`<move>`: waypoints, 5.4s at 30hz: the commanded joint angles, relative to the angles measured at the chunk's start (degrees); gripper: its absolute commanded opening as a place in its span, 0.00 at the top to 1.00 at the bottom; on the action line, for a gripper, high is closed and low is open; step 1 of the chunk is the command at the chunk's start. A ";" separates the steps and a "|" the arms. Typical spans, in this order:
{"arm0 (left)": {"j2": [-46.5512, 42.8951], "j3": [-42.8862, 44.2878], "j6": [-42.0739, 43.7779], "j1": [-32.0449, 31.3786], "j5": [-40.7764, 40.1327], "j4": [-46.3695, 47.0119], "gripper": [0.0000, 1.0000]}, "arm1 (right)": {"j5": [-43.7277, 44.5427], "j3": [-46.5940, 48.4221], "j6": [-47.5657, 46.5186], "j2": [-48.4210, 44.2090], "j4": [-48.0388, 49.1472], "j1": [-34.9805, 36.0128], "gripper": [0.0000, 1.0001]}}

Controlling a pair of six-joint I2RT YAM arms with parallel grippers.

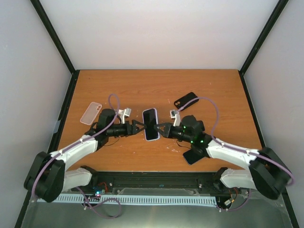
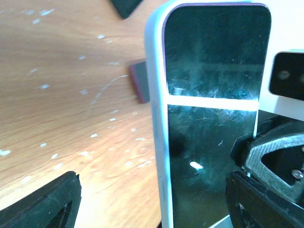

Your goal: Put the phone into the phone case

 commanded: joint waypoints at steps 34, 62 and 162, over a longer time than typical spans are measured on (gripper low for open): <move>-6.51 -2.71 -15.47 0.25 13.92 29.02 0.20 | 1.70 -2.66 3.98 -20.26 5.37 0.29 0.97; -3.63 -6.96 -20.32 0.12 20.56 47.53 1.00 | -6.78 -5.40 5.40 -18.39 8.00 0.45 0.67; 2.03 12.30 7.68 0.46 4.69 0.92 1.00 | 6.00 1.66 -0.97 -21.70 -24.71 0.29 0.15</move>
